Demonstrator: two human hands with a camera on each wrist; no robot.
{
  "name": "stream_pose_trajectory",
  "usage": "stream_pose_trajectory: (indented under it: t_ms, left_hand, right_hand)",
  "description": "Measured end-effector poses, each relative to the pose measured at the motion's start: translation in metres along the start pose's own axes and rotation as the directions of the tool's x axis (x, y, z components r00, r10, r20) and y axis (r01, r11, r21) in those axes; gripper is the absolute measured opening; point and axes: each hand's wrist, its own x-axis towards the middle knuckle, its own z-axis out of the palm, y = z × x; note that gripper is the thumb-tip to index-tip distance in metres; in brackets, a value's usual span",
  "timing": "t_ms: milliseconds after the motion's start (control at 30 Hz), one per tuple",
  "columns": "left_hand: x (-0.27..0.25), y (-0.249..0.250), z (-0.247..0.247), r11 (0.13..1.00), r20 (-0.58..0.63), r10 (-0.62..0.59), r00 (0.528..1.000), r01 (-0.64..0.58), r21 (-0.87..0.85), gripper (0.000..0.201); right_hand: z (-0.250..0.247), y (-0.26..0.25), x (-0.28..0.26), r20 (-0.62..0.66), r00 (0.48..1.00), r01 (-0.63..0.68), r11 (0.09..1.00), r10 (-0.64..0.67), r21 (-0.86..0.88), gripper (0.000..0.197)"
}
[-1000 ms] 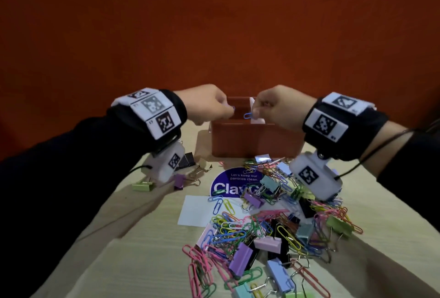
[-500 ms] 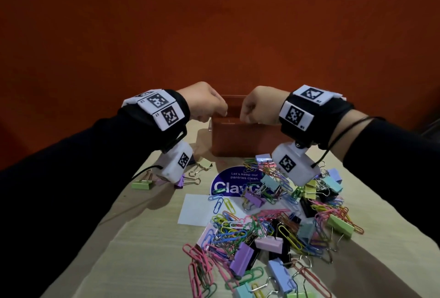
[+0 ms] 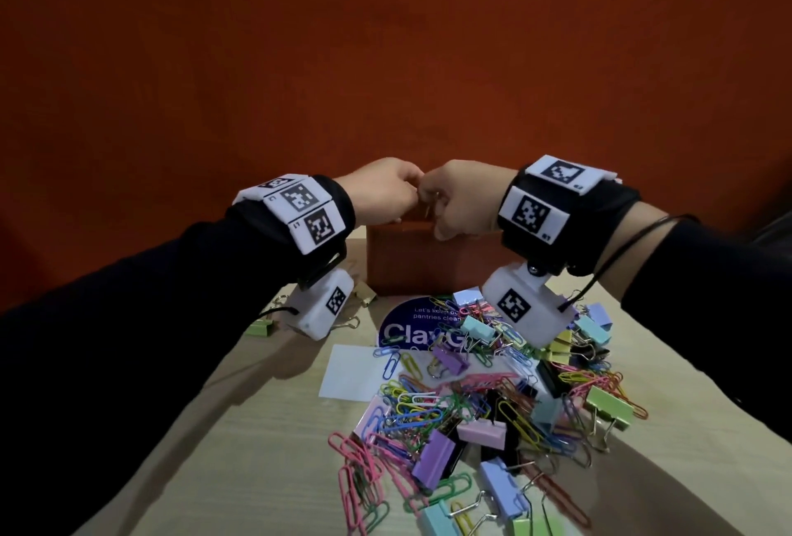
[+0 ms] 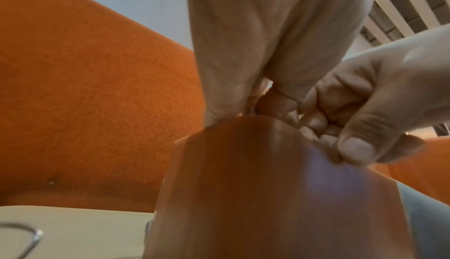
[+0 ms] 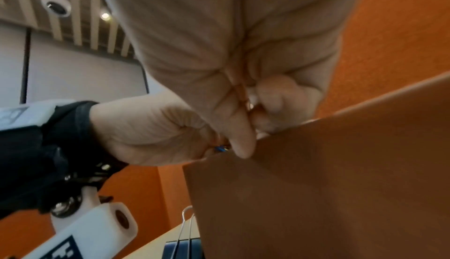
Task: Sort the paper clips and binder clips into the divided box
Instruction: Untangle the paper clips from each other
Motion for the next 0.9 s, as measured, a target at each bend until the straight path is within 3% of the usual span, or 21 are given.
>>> stream_pose_trajectory:
  t_ms: [133, 233, 300, 367, 433, 500, 567, 700, 900]
  left_hand:
    - [-0.005, 0.000, -0.003, 0.991, 0.009, 0.052, 0.999, -0.053, 0.122, 0.025]
    - [-0.011, -0.006, -0.007, 0.969, -0.077, 0.120, 0.990, -0.100, 0.225, 0.020]
    - [-0.020, -0.011, -0.006, 0.937, -0.208, 0.216, 0.954, -0.143, 0.319, 0.014]
    - [-0.034, -0.012, -0.004, 0.909, -0.256, 0.315, 0.914, -0.213, 0.358, 0.008]
    - [-0.046, -0.013, 0.000, 0.887, -0.157, 0.300, 0.941, -0.215, 0.409, 0.003]
    - [-0.051, -0.016, 0.008, 0.838, -0.003, 0.236, 0.972, -0.201, 0.507, 0.007]
    - [-0.049, -0.022, 0.016, 0.811, 0.102, 0.177, 0.979, -0.204, 0.549, 0.011]
    - [-0.040, -0.031, 0.031, 0.734, 0.186, 0.066, 0.980, -0.174, 0.657, 0.015]
    - [-0.039, -0.023, 0.037, 0.644, 0.207, 0.023, 0.978, -0.172, 0.745, 0.013]
  right_hand:
    - [0.007, 0.000, 0.004, -0.060, 0.998, -0.001, 0.996, 0.007, 0.090, 0.019]
    - [0.009, 0.003, 0.003, -0.124, 0.992, 0.013, 0.982, 0.010, 0.189, 0.021]
    - [0.014, 0.001, -0.001, -0.245, 0.966, 0.106, 0.991, -0.084, 0.078, 0.018]
    - [0.023, -0.002, -0.008, -0.297, 0.934, 0.189, 0.980, -0.199, -0.062, 0.010]
    - [0.032, -0.001, -0.014, -0.166, 0.962, 0.190, 0.967, -0.218, -0.168, 0.003]
    - [0.041, 0.002, -0.016, 0.035, 0.990, 0.142, 0.959, -0.138, -0.244, 0.008]
    - [0.049, 0.006, -0.017, 0.141, 0.988, 0.097, 0.949, -0.056, -0.299, 0.014]
    - [0.062, 0.007, -0.015, 0.195, 0.981, 0.065, 0.919, 0.014, -0.390, 0.031]
    - [0.063, 0.001, -0.010, 0.223, 0.974, 0.063, 0.922, 0.026, -0.382, 0.034]
